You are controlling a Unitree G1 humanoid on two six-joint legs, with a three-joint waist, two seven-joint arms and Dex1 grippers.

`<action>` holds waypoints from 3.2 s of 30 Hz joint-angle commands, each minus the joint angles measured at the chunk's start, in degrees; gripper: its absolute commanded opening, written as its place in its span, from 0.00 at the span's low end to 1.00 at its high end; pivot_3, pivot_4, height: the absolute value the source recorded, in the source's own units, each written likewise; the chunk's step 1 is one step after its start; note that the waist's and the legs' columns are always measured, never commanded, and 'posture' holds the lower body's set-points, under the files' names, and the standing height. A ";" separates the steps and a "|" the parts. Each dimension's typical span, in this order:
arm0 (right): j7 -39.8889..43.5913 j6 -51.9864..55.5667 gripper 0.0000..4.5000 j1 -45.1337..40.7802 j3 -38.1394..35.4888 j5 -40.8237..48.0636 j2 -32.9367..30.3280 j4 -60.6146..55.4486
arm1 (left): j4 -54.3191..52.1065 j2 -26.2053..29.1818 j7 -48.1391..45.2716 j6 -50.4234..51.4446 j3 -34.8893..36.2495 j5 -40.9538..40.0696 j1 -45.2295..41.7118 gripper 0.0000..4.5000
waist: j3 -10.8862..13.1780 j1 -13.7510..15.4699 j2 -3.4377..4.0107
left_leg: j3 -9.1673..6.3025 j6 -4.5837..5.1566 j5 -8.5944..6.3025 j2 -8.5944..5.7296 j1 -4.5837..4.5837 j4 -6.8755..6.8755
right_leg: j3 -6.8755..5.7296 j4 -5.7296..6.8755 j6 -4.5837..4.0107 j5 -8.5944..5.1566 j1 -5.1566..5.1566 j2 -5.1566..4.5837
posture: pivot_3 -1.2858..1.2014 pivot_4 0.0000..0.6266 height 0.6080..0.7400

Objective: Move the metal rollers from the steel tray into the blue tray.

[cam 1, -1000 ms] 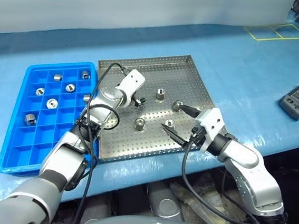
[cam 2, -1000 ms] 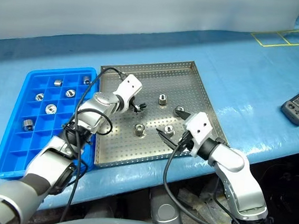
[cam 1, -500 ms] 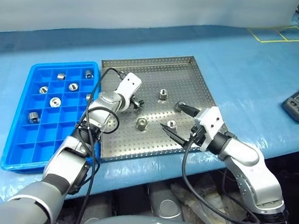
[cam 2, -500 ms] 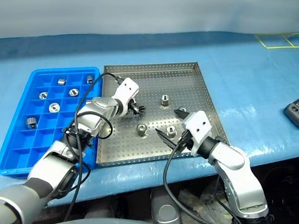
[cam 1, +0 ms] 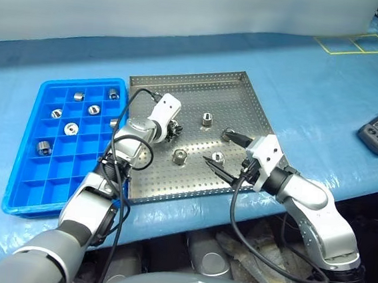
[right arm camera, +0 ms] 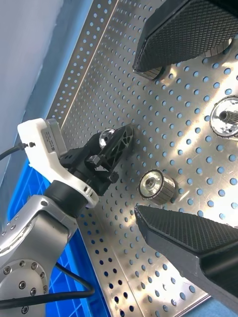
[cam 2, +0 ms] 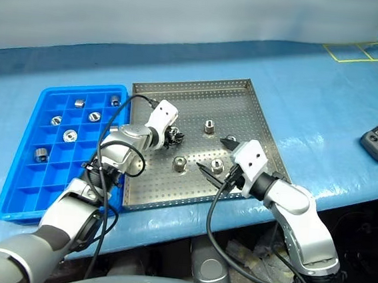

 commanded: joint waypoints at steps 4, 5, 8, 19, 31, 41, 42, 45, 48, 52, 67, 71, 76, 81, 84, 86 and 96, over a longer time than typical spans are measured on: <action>-0.03 -0.37 1.00 -1.38 -0.54 0.35 0.08 -1.07 | -4.74 -0.02 0.54 1.57 1.11 -0.67 1.85 0.57 | 0.00 0.03 0.00 | 0.01 0.00 0.00 0.01 -0.01 0.00 | 0.02 0.00 0.00 0.00 -0.02 0.01 | 0.40 0.24 1.00; -0.01 -0.38 1.00 -1.47 -0.48 0.32 0.11 -0.99 | -5.54 0.03 0.63 1.74 1.24 -0.75 2.09 0.57 | 0.00 0.03 0.00 | 0.00 0.00 0.00 0.01 -0.01 0.00 | 0.02 0.00 0.00 0.00 -0.03 0.01 | 0.40 0.24 1.00; 0.08 -0.44 1.00 -1.66 -0.34 0.30 0.21 -0.83 | -9.42 0.00 0.96 2.23 2.07 -1.38 2.96 0.57 | 0.00 0.03 0.00 | 0.02 0.01 0.00 0.01 -0.02 0.00 | 0.04 0.00 0.01 0.01 -0.05 0.00 | 0.40 0.24 1.00; 1.51 -0.69 1.00 -1.93 0.61 0.79 0.39 -0.33 | -45.69 11.00 -0.59 9.86 8.72 -5.24 14.63 0.57 | -0.02 0.01 0.06 | 0.03 -0.01 -0.02 0.08 -0.05 -0.02 | 0.11 0.06 -0.01 0.02 -0.16 -0.17 | 0.42 0.24 1.00; 6.70 -1.88 1.00 -7.78 5.07 0.87 2.19 5.78 | -71.47 25.44 2.65 24.53 27.09 -3.41 35.13 0.57 | 0.04 5.09 -0.04 | -0.03 -0.01 0.01 0.08 -0.02 -0.03 | 0.01 0.03 -0.07 -0.02 -0.17 -0.05 | 0.49 0.24 1.00; 9.84 -2.86 1.00 -11.84 7.35 0.28 3.62 9.92 | -78.97 20.51 3.97 28.58 33.02 -5.37 45.96 0.57 | 0.03 12.54 -0.09 | -0.24 -0.06 0.02 0.06 -0.03 -0.03 | -0.27 -0.03 -0.37 0.04 -0.08 -0.26 | 0.52 0.24 1.00; 9.59 -3.00 1.00 -12.23 7.28 0.06 3.90 10.34 | -79.23 20.02 4.09 28.57 32.93 -5.67 45.75 0.57 | 0.03 13.10 -0.10 | -0.27 -0.07 0.03 0.05 -0.03 -0.03 | -0.32 -0.03 -0.36 0.01 -0.06 -0.25 | 0.52 0.24 1.00; 8.57 -3.79 1.00 -13.50 6.79 -0.91 4.65 12.01 | -79.46 18.92 4.03 27.66 31.99 -6.85 44.65 0.57 | 0.03 13.74 -0.09 | -0.33 -0.12 0.06 0.04 -0.02 -0.02 | -0.41 -0.02 -0.32 -0.04 0.02 -0.20 | 0.52 0.24 1.00; 6.16 -3.90 1.00 -14.36 6.66 -3.17 4.97 14.39 | -79.27 17.84 3.32 25.28 30.38 -8.91 43.24 0.57 | 0.02 13.94 -0.11 | -0.35 -0.13 0.07 0.04 -0.01 -0.02 | -0.43 -0.03 -0.37 -0.02 0.03 -0.20 | 0.52 0.24 1.00; 7.47 -3.52 1.00 -12.54 6.09 -1.89 3.94 12.23 | -77.94 16.77 -0.05 18.67 24.37 -13.12 39.61 0.57 | 0.02 14.36 -0.11 | -0.35 -0.15 0.08 0.03 -0.05 -0.03 | -0.44 -0.03 -0.58 0.07 -0.01 -0.22 | 0.51 0.24 1.00; 2.02 -1.52 1.00 -3.02 0.24 -2.03 0.62 2.77 | -36.74 8.75 -1.63 -2.80 1.13 -8.22 12.96 0.57 | 0.00 10.28 -0.07 | -0.20 -0.04 0.04 0.03 -0.03 0.00 | -0.31 -0.09 -0.31 -0.06 0.07 -0.01 | 0.42 0.24 1.00; 0.72 -1.28 1.00 -1.43 -0.51 -2.02 0.52 1.19 | -26.70 5.87 -1.72 -5.81 -1.64 -5.91 8.76 0.57 | 0.00 8.30 -0.06 | -0.17 0.03 0.00 -0.01 -0.06 0.00 | -0.26 -0.13 -0.30 -0.01 0.07 -0.04 | 0.40 0.24 1.00; -0.11 -1.06 1.00 -0.44 -1.21 -1.89 0.27 0.07 | -19.15 3.19 -0.42 -5.73 -2.90 -4.07 6.44 0.86 | -0.01 5.45 -0.05 | -0.11 0.08 -0.03 0.01 -0.14 0.00 | -0.16 -0.11 -0.26 0.02 -0.07 -0.04 | 0.40 0.24 1.00; -0.44 -0.83 1.00 -0.23 -1.12 -1.97 0.28 -0.17 | -16.66 1.43 2.48 -5.38 -2.36 -2.34 5.94 1.00 | -0.01 3.56 -0.05 | -0.09 0.08 -0.03 0.01 -0.14 0.00 | -0.13 -0.10 -0.11 -0.02 -0.08 -0.04 | 0.40 0.24 1.00; -0.35 -0.76 1.00 -0.56 -0.88 -2.05 0.31 0.07 | -15.30 1.04 2.23 -4.14 -2.93 -1.91 5.79 1.00 | -0.01 2.93 -0.05 | -0.04 0.08 -0.03 0.01 -0.12 0.00 | -0.07 -0.10 -0.07 -0.01 -0.07 -0.02 | 0.40 0.24 1.00; -0.24 -0.82 1.00 -0.81 -0.70 -2.08 0.31 0.30 | -14.32 0.65 2.27 -3.63 -3.20 -1.45 5.70 1.00 | -0.01 2.69 -0.05 | -0.01 0.08 -0.03 0.01 -0.12 0.00 | -0.04 -0.10 -0.04 0.00 -0.07 -0.01 | 0.40 0.24 1.00; 0.14 -0.93 1.00 -1.70 -0.15 -2.13 0.57 1.09 | -8.87 -1.27 2.78 -2.25 -3.21 -0.72 4.99 1.00 | -0.01 2.50 -0.05 | 0.05 0.09 -0.03 0.02 -0.11 0.00 | 0.04 -0.10 -0.01 0.01 -0.10 0.02 | 0.41 0.24 1.00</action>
